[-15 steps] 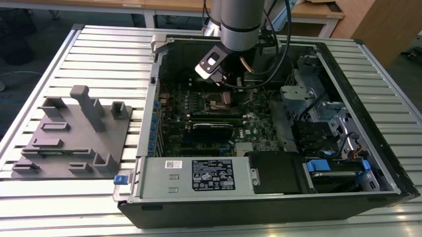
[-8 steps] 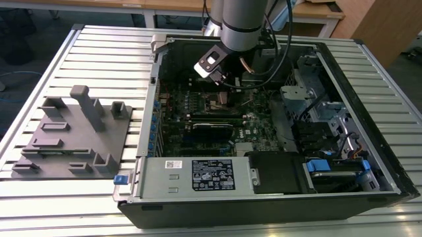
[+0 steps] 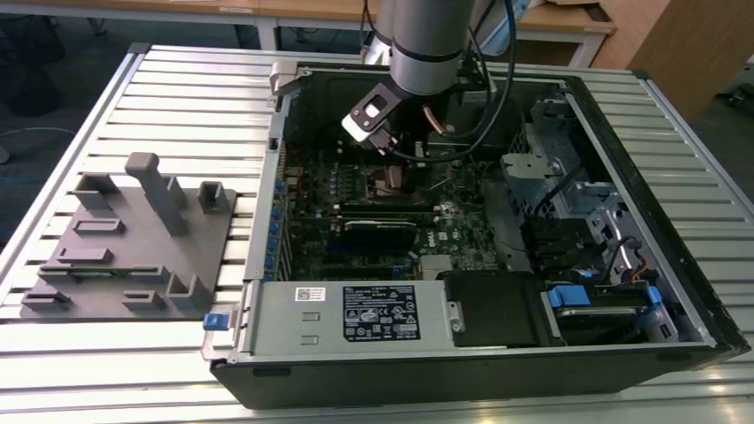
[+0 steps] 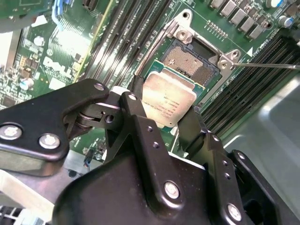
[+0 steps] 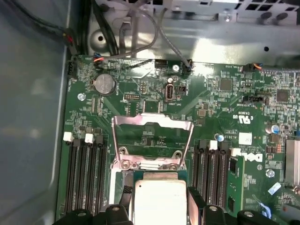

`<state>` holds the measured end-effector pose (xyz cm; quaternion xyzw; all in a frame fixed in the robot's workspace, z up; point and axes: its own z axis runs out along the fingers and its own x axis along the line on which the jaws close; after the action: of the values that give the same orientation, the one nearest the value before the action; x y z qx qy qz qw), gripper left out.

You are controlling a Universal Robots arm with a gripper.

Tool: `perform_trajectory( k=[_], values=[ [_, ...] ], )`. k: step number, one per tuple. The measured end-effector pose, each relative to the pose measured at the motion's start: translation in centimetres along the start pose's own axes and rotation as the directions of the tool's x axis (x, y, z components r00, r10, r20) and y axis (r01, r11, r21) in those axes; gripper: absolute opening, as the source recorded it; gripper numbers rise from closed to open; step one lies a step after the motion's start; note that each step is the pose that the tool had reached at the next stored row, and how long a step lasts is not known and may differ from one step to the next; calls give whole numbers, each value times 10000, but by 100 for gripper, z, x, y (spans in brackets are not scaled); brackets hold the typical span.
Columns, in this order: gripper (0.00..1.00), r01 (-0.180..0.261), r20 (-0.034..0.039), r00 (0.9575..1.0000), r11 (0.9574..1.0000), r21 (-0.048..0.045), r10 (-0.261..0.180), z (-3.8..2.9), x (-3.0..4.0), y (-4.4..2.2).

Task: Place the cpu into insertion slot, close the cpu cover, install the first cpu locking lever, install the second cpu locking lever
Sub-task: 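Place the cpu into insertion slot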

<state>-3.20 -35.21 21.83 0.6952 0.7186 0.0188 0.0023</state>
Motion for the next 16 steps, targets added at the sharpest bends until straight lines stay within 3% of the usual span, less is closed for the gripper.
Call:
perform_trajectory(
  k=[8, 16],
  values=[
    [54, -228, 8, 9997, 9997, -5, 228, 42, 69, -96],
    [54, -228, 8, 9997, 9997, -5, 228, 130, 124, -125]
  ],
)
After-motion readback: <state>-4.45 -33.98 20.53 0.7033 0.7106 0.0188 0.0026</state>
